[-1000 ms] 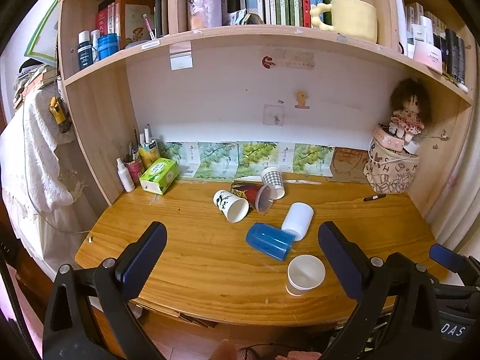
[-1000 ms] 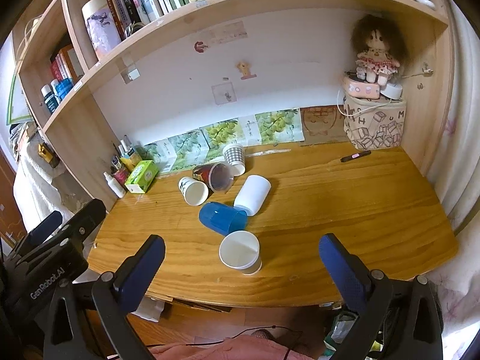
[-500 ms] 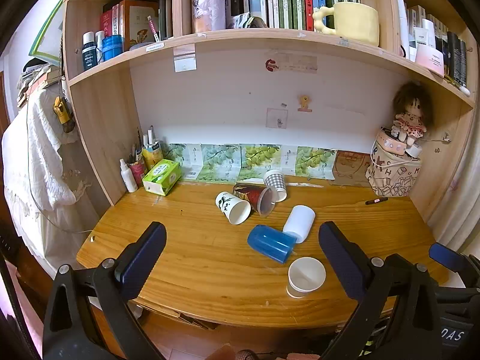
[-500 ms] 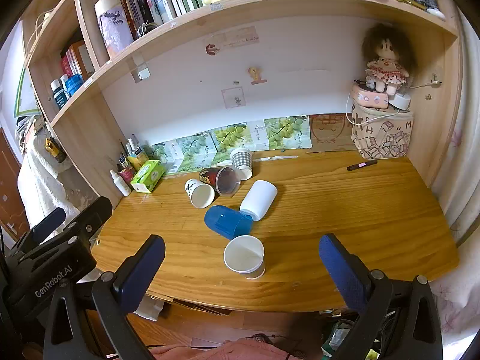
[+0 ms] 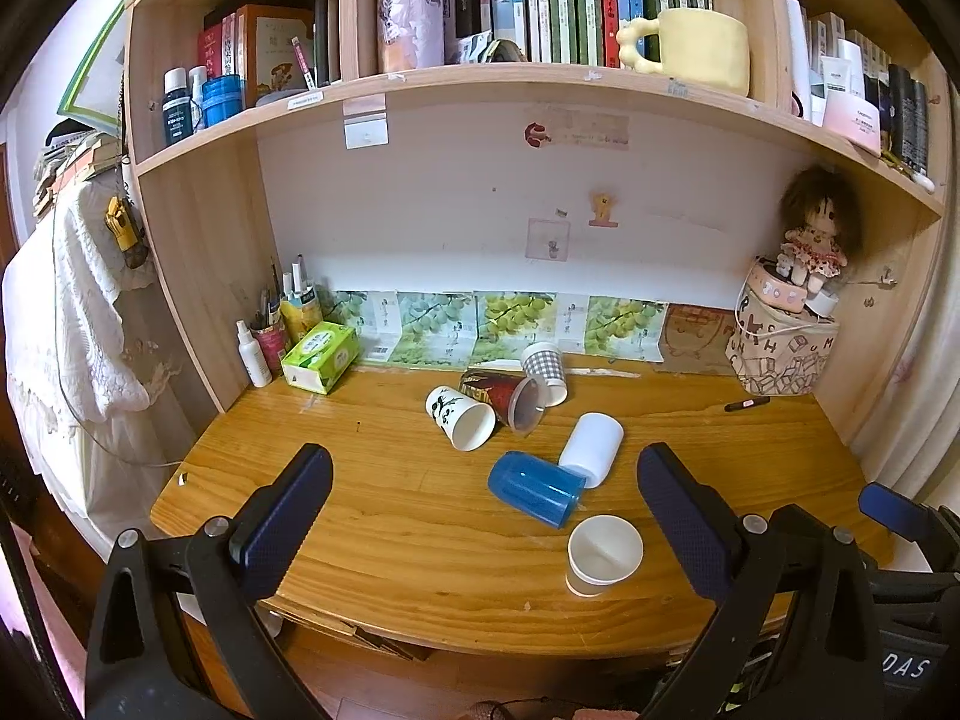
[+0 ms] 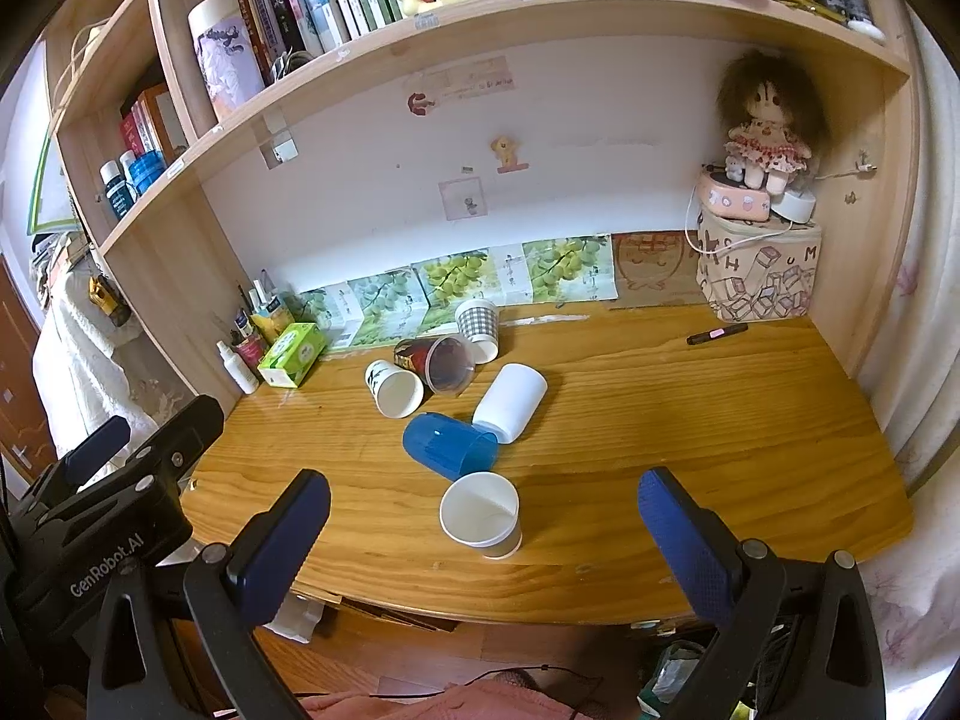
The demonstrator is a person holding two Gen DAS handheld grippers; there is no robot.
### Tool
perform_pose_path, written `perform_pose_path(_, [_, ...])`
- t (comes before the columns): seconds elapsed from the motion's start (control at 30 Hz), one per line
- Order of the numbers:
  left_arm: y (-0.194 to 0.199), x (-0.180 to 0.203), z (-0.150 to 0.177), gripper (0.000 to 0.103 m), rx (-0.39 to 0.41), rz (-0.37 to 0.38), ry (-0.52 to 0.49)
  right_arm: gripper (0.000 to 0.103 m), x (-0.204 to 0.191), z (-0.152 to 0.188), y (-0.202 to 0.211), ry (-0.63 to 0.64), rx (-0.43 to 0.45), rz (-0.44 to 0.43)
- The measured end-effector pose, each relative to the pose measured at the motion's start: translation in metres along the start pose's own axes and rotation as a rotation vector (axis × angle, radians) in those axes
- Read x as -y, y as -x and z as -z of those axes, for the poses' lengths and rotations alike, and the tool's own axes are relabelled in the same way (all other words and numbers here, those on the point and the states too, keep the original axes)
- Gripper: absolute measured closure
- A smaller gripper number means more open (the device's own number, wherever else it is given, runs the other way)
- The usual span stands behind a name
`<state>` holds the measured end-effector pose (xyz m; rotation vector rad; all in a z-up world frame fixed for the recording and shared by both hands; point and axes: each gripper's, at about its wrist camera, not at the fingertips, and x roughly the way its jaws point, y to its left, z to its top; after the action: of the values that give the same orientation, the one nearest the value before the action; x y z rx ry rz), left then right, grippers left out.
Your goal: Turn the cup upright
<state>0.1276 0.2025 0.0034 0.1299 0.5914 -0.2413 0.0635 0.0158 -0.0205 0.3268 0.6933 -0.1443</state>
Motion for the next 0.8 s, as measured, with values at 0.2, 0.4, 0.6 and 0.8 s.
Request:
perform_pose_path(0.2, [0.0042, 0.0017, -0.0004, 0.001, 0.009, -0.006, 0.003, 0.000, 0.0004, -0.0009, 0.0029, 0.009, 0.009, -0.004])
perform_pose_path(0.4, [0.0054, 0.0018, -0.0014, 0.001, 0.014, -0.009, 0.005, 0.000, 0.0006, -0.0016, 0.0050, 0.015, 0.014, -0.009])
perform_pose_path(0.6, [0.0060, 0.0026, -0.0009, 0.001, 0.003, -0.006, 0.009, 0.000, 0.0017, -0.0020, 0.0062, 0.016, 0.012, -0.006])
perform_pose_path(0.8, [0.0060, 0.0040, 0.0005, 0.001, 0.001, -0.001, 0.012, 0.000, 0.0027, -0.0023, 0.0065, 0.017, 0.012, -0.004])
